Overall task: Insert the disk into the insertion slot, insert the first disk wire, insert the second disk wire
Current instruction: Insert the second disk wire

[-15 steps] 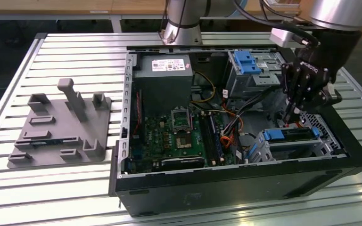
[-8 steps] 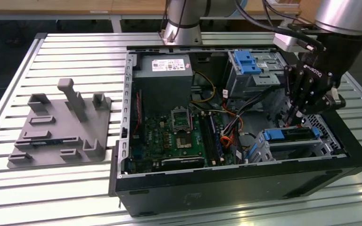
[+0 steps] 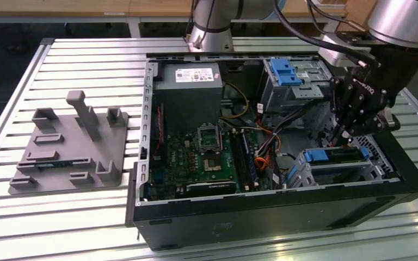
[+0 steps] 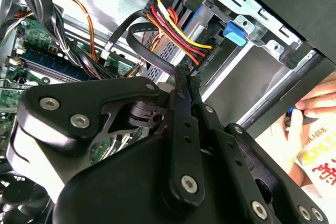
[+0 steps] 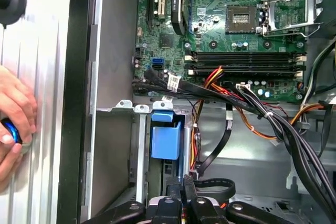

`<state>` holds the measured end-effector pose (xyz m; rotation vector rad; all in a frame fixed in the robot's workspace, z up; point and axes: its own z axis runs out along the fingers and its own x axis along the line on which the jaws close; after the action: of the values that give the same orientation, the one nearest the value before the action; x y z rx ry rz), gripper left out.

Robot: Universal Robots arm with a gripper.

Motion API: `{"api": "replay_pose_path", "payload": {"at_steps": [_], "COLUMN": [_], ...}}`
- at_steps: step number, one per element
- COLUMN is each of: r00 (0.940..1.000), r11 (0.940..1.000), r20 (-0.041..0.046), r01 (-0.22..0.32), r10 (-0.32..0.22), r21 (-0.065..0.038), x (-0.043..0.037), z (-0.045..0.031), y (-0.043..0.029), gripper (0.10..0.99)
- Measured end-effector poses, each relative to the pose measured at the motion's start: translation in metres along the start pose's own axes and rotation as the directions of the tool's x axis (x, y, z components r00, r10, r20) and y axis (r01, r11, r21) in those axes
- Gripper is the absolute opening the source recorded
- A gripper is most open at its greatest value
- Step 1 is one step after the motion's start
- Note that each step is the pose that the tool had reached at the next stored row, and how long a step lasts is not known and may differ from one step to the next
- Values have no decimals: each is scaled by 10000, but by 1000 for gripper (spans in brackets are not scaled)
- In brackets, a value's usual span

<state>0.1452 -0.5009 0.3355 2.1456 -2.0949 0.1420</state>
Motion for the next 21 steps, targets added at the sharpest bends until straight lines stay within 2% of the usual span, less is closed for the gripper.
{"api": "replay_pose_path", "payload": {"at_steps": [2,6,11,14,18,21], "r00": [9999,9997,9980,9968,9957,9957], "r11": [10000,10000,10000,10000,10000,10000], "r20": [111,260,630,796,926,930], "r01": [3,7,18,22,26,26], "r10": [-3,-7,-19,-24,-28,-28], "r21": [3,7,17,21,26,26], "x": [30,86,155,194,227,230], "z": [3,-5,-6,-5,0,1], "y": [1,3,5,6,7,7], "gripper": [145,145,145,145,145,145]}}
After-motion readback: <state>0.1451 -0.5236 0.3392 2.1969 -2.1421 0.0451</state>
